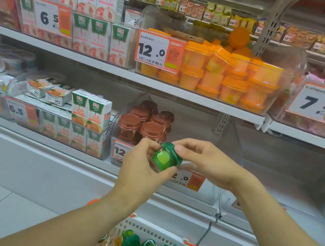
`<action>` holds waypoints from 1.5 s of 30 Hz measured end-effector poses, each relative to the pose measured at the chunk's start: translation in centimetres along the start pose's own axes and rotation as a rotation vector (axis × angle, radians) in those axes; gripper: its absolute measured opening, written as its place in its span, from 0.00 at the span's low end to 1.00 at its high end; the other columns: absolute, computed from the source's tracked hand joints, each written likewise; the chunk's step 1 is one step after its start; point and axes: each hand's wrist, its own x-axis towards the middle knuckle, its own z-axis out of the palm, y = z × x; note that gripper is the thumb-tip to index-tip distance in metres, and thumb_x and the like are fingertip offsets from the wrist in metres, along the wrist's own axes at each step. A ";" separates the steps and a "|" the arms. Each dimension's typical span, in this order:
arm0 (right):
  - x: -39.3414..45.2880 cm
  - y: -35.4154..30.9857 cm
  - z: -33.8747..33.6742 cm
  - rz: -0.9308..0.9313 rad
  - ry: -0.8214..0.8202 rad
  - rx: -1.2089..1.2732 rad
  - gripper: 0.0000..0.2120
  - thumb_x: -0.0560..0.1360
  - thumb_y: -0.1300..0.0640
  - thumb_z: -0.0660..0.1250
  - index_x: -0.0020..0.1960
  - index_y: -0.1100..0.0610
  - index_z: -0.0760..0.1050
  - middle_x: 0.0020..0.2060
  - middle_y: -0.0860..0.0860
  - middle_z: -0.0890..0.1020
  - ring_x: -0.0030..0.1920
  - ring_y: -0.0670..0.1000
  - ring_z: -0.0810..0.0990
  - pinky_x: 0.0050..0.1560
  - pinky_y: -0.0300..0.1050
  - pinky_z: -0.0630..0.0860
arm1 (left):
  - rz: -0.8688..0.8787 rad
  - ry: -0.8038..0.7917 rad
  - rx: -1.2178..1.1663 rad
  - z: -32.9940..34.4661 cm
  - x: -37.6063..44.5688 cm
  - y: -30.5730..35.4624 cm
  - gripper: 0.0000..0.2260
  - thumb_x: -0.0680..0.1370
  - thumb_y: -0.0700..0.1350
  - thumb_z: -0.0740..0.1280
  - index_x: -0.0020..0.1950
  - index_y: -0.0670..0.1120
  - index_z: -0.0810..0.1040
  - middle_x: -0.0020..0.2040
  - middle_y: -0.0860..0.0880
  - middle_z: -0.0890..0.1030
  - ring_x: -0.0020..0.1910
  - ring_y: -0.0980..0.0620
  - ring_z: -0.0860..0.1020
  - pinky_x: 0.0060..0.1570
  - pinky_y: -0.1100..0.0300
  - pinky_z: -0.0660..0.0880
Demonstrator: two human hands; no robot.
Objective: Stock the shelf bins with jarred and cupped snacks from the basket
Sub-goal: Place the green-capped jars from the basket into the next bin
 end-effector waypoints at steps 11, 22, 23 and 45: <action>2.6 -0.8 -3.2 -0.159 0.406 -0.392 0.05 0.71 0.60 0.76 0.47 0.57 0.86 0.41 0.52 0.87 0.40 0.45 0.82 0.44 0.39 0.78 | -0.038 -0.035 0.207 0.2 -0.2 -0.6 0.16 0.75 0.46 0.70 0.56 0.53 0.66 0.54 0.55 0.69 0.54 0.54 0.73 0.51 0.64 0.69; 11.7 4.4 -4.1 0.089 0.129 -1.082 0.19 0.76 0.51 0.72 0.64 0.58 0.80 0.62 0.51 0.82 0.52 0.48 0.79 0.51 0.36 0.70 | -0.330 -0.441 0.571 -2.1 -0.8 -4.1 0.16 0.78 0.52 0.66 0.62 0.46 0.71 0.61 0.48 0.73 0.59 0.47 0.75 0.57 0.54 0.74; 11.8 4.7 -3.9 0.085 0.125 -1.078 0.19 0.75 0.52 0.73 0.64 0.58 0.80 0.62 0.52 0.82 0.52 0.48 0.79 0.52 0.37 0.72 | -0.354 -0.482 0.595 -2.1 -1.0 -4.3 0.17 0.78 0.53 0.66 0.63 0.46 0.71 0.62 0.48 0.72 0.59 0.47 0.76 0.58 0.54 0.75; -3.3 5.9 3.2 -0.636 0.823 -0.640 0.07 0.72 0.71 0.65 0.43 0.61 0.77 0.40 0.51 0.75 0.35 0.46 0.73 0.37 0.34 0.68 | -0.406 -0.860 0.777 -0.3 -3.3 -7.7 0.15 0.79 0.50 0.65 0.53 0.39 0.80 0.51 0.41 0.84 0.47 0.47 0.82 0.44 0.58 0.77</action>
